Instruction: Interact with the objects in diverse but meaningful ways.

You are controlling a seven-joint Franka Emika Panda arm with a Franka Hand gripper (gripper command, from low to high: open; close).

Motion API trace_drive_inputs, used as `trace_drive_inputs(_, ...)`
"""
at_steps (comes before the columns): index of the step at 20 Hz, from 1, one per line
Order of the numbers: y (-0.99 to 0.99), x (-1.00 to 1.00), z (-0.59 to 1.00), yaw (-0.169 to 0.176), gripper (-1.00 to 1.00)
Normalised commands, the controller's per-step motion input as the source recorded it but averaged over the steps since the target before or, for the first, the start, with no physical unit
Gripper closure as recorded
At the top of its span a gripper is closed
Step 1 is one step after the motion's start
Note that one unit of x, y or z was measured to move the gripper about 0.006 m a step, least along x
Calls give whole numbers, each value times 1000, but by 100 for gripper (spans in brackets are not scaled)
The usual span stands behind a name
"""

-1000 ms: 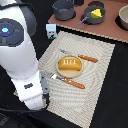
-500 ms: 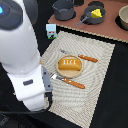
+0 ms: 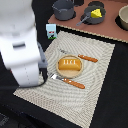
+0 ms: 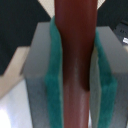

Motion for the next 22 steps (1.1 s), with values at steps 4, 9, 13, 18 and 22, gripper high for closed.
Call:
trace_drive_inputs(4, 541, -984, -2, 0, 100)
trace_drive_inputs(9, 470, -762, -231, 0, 100)
trace_drive_inputs(13, 403, -626, -369, 0, 100)
trace_drive_inputs(18, 397, -547, -431, 0, 100)
trace_drive_inputs(22, 396, -451, -494, 0, 100)
